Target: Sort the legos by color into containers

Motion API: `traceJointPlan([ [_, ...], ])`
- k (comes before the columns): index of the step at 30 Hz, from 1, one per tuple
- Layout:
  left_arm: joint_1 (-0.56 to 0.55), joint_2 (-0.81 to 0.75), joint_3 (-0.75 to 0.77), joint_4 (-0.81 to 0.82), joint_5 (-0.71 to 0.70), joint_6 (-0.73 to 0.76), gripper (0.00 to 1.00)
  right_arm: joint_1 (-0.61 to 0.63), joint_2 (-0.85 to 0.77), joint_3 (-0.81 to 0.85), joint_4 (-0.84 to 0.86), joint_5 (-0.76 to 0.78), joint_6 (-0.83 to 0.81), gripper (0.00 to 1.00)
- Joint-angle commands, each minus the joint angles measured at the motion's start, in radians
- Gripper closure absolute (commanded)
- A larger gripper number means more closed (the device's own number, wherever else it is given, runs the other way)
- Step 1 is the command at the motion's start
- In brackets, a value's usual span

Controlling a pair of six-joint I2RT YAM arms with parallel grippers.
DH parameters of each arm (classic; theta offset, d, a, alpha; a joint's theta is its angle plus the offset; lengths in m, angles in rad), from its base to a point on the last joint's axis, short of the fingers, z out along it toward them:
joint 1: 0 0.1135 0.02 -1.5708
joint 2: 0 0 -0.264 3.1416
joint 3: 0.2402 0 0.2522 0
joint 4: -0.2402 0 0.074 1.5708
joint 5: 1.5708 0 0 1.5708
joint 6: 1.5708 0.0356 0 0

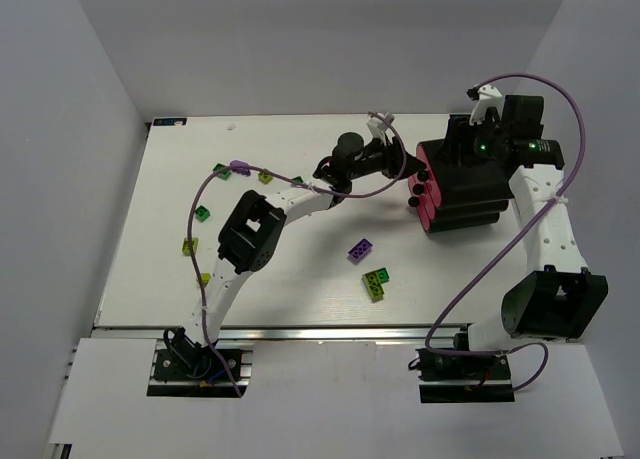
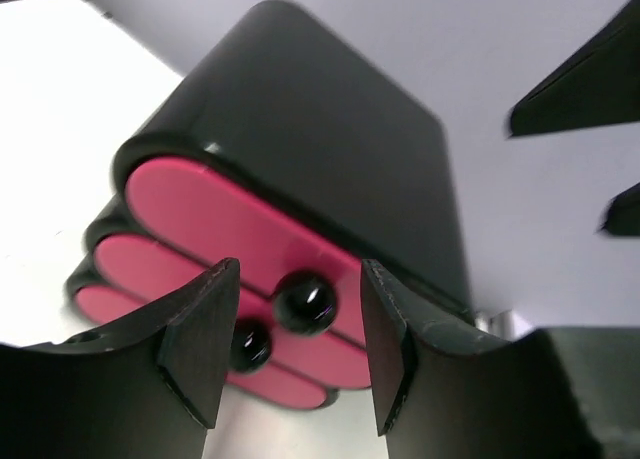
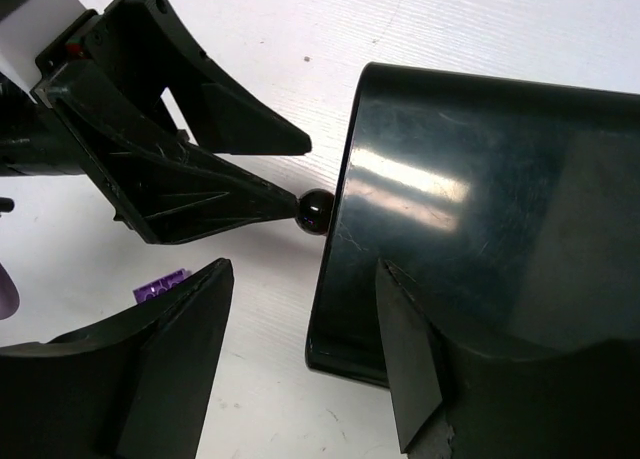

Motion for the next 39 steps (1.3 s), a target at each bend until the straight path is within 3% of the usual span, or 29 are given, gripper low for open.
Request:
traceJointPlan([
  [1,-0.009,0.004,0.054,0.089,0.053,-0.105,0.39,-0.003,0.007,0.000,0.042,-0.031,-0.003,0.35],
  [12,-0.009,-0.017,-0.033,0.126,0.097,-0.156,0.40,-0.008,0.007,-0.011,0.056,-0.045,-0.010,0.36],
  [29,-0.027,0.053,0.057,0.024,0.059,-0.156,0.36,-0.013,-0.013,-0.055,0.079,-0.042,-0.017,0.33],
  [39,-0.027,0.079,0.091,-0.002,0.054,-0.161,0.42,-0.013,-0.020,-0.071,0.088,-0.041,-0.020,0.32],
])
